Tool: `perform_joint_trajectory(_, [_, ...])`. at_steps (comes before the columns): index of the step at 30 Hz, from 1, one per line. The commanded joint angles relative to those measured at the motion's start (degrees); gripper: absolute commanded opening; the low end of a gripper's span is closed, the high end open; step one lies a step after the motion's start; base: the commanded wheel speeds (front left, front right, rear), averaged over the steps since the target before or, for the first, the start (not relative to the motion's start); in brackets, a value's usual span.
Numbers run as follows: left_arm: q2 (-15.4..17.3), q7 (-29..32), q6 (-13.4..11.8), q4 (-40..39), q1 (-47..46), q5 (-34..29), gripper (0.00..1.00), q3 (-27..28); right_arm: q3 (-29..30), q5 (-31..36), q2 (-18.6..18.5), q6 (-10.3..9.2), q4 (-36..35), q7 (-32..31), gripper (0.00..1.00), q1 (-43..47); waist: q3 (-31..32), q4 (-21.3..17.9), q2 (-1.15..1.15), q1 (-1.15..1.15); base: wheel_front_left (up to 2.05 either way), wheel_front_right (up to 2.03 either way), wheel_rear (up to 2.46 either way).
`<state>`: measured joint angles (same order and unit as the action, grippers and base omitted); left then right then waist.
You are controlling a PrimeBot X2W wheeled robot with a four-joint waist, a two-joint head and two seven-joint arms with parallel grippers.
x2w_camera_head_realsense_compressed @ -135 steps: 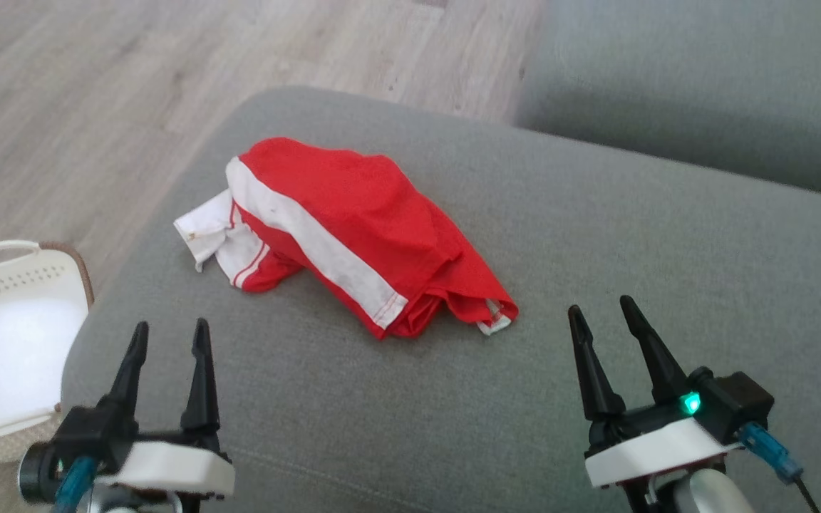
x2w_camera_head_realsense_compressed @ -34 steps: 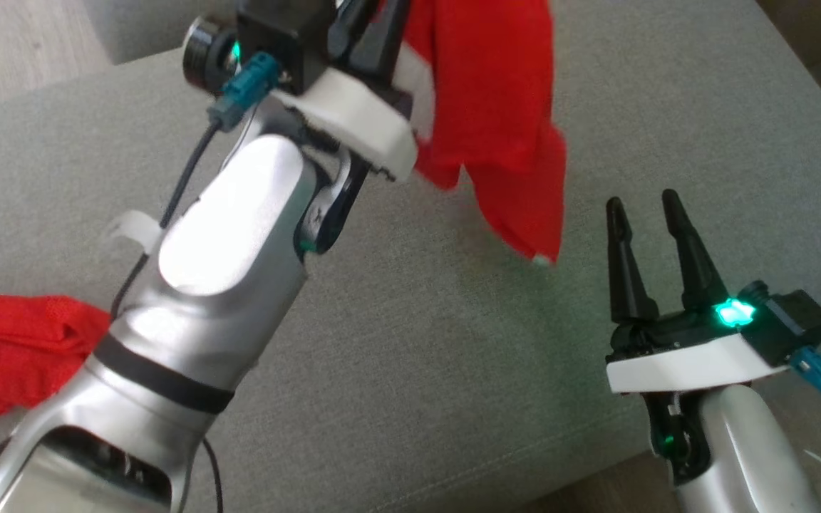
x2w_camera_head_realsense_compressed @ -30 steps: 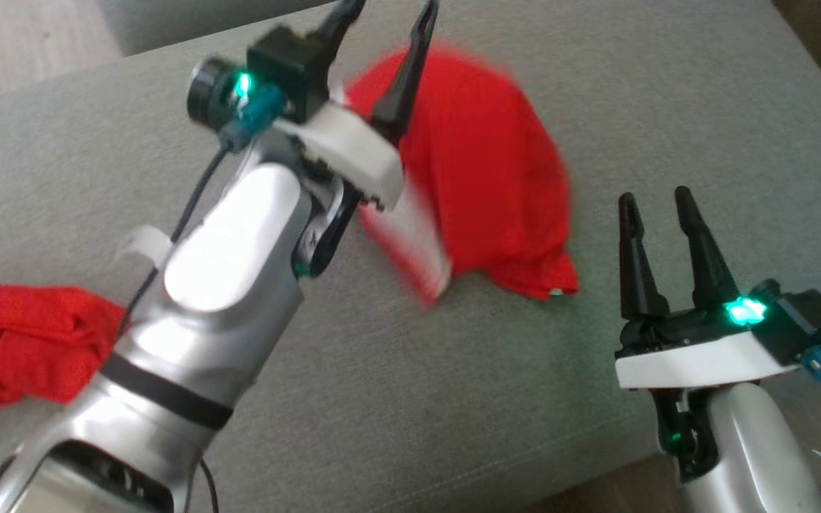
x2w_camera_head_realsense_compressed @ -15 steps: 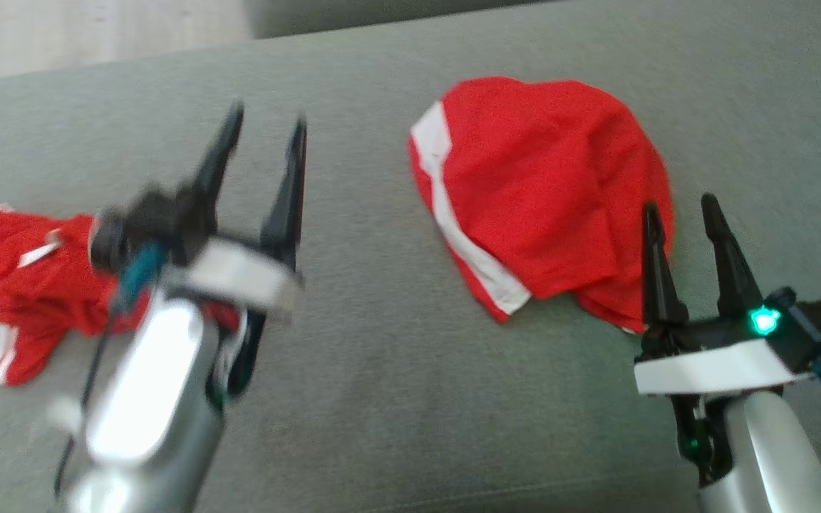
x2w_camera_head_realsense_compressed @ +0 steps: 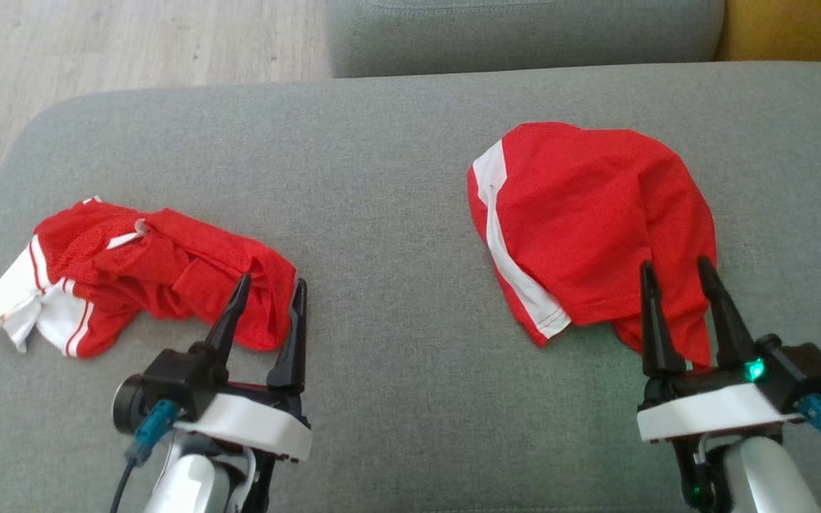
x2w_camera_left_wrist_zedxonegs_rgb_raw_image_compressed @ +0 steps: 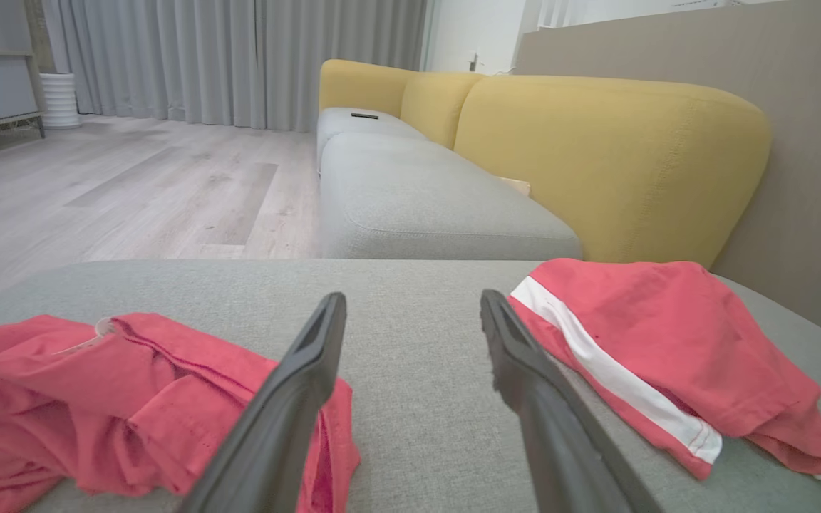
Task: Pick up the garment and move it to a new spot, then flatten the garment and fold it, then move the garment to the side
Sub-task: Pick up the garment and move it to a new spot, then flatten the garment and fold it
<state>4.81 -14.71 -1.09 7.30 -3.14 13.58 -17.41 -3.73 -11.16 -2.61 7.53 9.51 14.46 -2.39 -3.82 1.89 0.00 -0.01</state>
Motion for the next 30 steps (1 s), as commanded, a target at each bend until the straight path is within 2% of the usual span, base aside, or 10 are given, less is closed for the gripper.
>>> perform_joint_trajectory(1, [-0.2, -0.3, 0.6, -2.4, -2.3, -0.8, 1.0, 2.7, -1.5, 0.4, -0.3, -0.04, -1.3, 0.5, 1.0, -1.2, -0.1, 0.2, 0.0, 0.01, 0.0, 0.0, 0.0])
perform_joint_trajectory(6, [-1.2, -0.3, 2.6, -2.4, -3.3, -2.4, 1.0, 3.1, -2.2, 1.4, -0.3, -0.04, -0.1, 0.5, 1.0, -1.7, -1.2, 1.0, 0.0, 0.01, 0.0, 0.0, 0.0])
perform_joint_trajectory(10, [-1.5, -0.3, 3.3, -2.3, -3.8, -2.9, 1.0, 3.7, -3.4, 2.6, -0.3, -0.04, 2.3, 0.5, 1.0, -2.7, -2.2, 1.5, 0.0, 0.01, 0.0, 0.0, 0.0])
perform_joint_trajectory(19, [-1.9, -0.3, 4.4, -0.9, -5.0, -2.7, 1.0, 3.2, -8.2, 7.5, -0.3, -0.04, 19.1, -1.2, 1.0, -11.1, -5.2, 3.9, 0.0, 0.01, 0.0, 0.0, 0.0])
perform_joint_trajectory(29, [-1.9, -0.3, 3.8, -2.3, -6.2, -0.2, 1.0, 1.8, -9.4, 10.0, -0.3, -0.04, 32.4, -2.2, 1.0, -19.2, -7.0, 5.4, 0.0, 0.01, 0.0, 0.0, 0.0])
perform_joint_trajectory(30, [-1.9, -0.3, 3.8, -2.3, -6.2, -0.2, 1.0, 1.9, -9.6, 10.2, -0.3, -0.04, 33.5, -2.3, 0.46, -19.8, -7.0, 5.4, 0.0, 0.01, 0.0, 0.0, 0.0])
